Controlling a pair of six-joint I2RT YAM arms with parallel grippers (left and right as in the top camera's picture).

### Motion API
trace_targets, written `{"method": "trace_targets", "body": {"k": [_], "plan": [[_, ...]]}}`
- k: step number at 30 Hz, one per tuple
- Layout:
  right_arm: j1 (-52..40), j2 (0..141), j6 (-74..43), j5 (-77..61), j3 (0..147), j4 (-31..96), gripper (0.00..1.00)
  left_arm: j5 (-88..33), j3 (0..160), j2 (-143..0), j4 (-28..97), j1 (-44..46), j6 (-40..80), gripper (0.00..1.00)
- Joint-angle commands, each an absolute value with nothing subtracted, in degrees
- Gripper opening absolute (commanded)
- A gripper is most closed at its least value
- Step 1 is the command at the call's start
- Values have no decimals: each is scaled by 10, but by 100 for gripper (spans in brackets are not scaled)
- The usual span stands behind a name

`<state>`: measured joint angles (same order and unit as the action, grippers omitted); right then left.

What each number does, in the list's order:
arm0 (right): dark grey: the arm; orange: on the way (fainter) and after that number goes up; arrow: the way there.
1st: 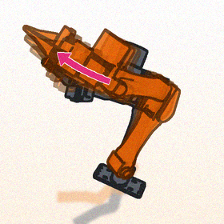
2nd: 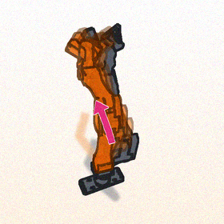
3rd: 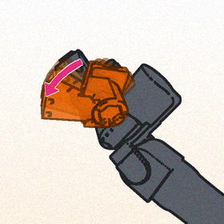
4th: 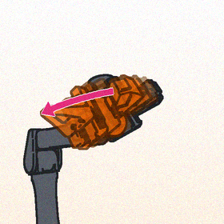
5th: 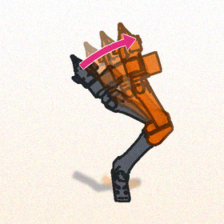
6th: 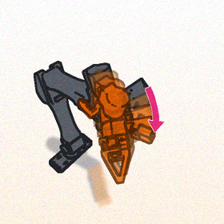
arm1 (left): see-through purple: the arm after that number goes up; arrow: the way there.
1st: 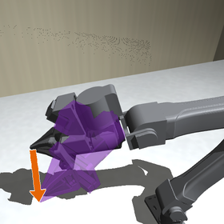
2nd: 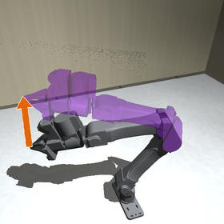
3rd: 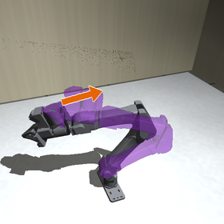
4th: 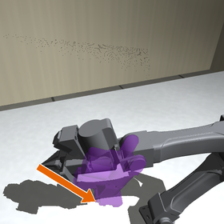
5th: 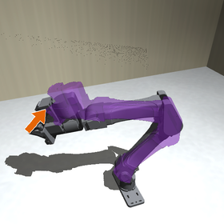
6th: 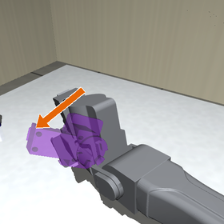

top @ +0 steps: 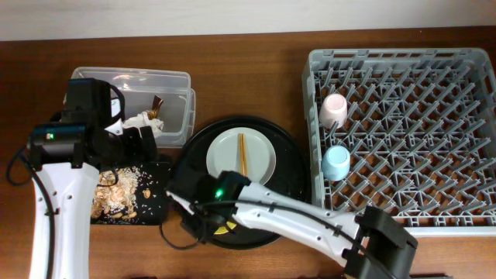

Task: Sort waste into correct bins and load items into the dishwasher rack
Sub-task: 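Grasp the yellow bowl with the right gripper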

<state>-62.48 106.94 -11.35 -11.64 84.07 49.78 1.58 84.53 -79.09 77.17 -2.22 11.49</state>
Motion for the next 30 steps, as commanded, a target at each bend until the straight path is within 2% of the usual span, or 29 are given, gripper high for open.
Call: {"method": "trace_targets", "body": {"k": [1, 16, 19, 21, 24, 29, 30], "plan": [[-633, 1080, -130, -70, 838, 489, 53, 24, 845, -792, 772, -24, 110, 99], [-634, 1110, -130, -67, 838, 437, 53, 24, 845, -792, 772, -24, 110, 99], [-633, 1139, -130, -8, 838, 431, 53, 24, 845, -792, 772, -24, 110, 99], [-634, 1148, -130, -35, 838, 428, 52, 24, 845, -792, 772, -24, 110, 99], [-634, 1149, -130, -41, 837, 432, 44, 24, 845, -792, 772, -24, 110, 100], [-634, 1149, -130, -41, 796, 407, 44, 24, 845, -792, 772, -24, 110, 99], [-634, 1149, -130, -41, 796, 406, 35, 24, 845, -792, 772, -24, 110, 99]]}}
